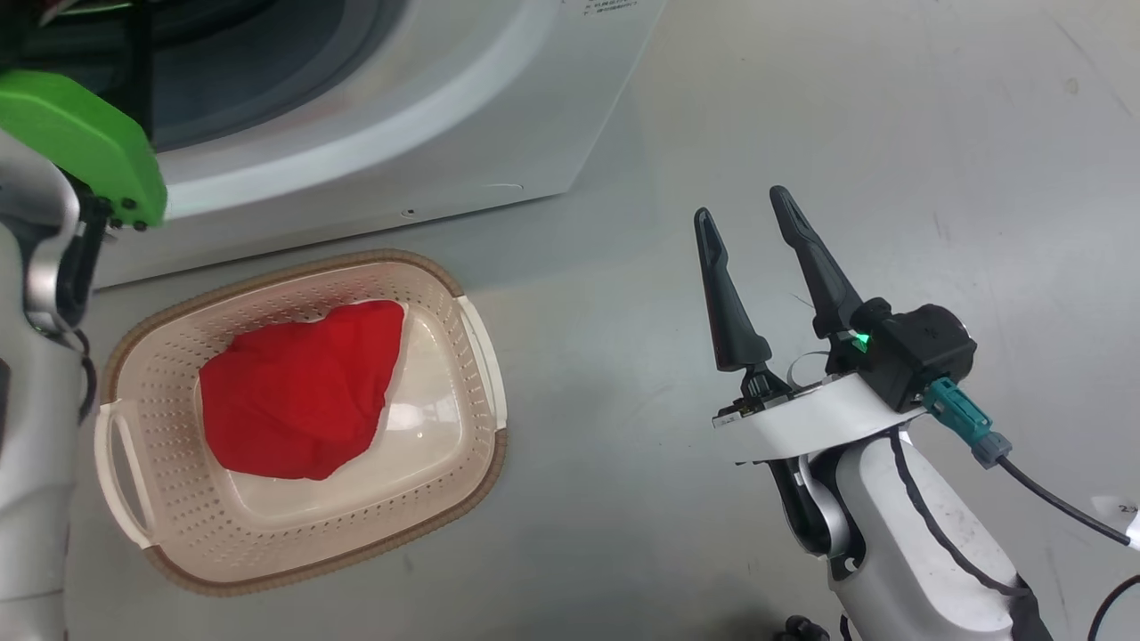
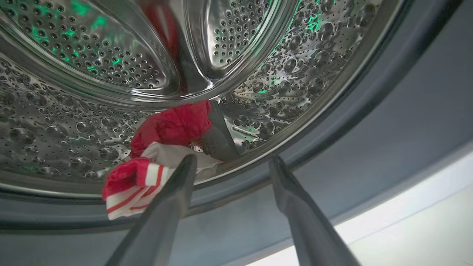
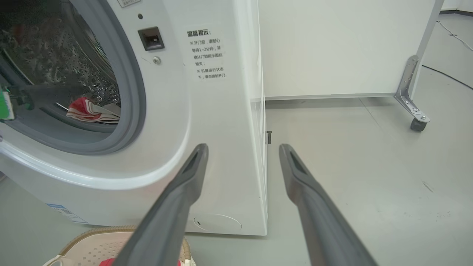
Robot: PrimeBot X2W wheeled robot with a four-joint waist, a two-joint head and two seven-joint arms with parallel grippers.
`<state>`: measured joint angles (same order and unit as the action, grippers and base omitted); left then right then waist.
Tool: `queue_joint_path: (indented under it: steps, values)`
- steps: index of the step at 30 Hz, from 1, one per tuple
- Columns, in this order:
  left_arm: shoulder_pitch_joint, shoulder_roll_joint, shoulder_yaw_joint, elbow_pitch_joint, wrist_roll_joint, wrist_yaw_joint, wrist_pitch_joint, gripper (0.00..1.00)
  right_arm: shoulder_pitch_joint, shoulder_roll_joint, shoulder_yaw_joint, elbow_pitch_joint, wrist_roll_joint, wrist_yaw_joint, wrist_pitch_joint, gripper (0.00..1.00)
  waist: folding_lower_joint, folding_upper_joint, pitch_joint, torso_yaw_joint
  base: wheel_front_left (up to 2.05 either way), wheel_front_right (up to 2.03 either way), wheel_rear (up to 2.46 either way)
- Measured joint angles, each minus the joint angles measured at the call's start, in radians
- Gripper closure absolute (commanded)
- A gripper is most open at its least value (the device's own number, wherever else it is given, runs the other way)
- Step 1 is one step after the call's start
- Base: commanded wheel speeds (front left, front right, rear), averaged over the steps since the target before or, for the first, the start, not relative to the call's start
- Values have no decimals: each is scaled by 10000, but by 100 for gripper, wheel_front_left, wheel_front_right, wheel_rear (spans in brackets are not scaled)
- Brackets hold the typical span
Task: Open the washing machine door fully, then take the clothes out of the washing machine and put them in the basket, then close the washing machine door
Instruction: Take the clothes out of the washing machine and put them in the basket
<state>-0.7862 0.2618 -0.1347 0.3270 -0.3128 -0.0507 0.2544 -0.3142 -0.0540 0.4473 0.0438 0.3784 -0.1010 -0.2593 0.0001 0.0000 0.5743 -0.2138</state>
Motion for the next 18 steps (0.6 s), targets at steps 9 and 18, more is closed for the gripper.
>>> queue_joint_path:
  steps: [9, 18]
  values:
    - [-1171, 821, 221, 989, 545, 12, 265, 0, -342, 0, 460, -146, 447, -75, 0, 0, 0, 0, 553, -572, 0, 0, 0]
    - [-2049, 1452, 460, 1908, 629, 12, 403, 0, -551, 8, 629, -219, 616, -157, 0, 0, -1, 0, 967, -1120, 0, 0, 0]
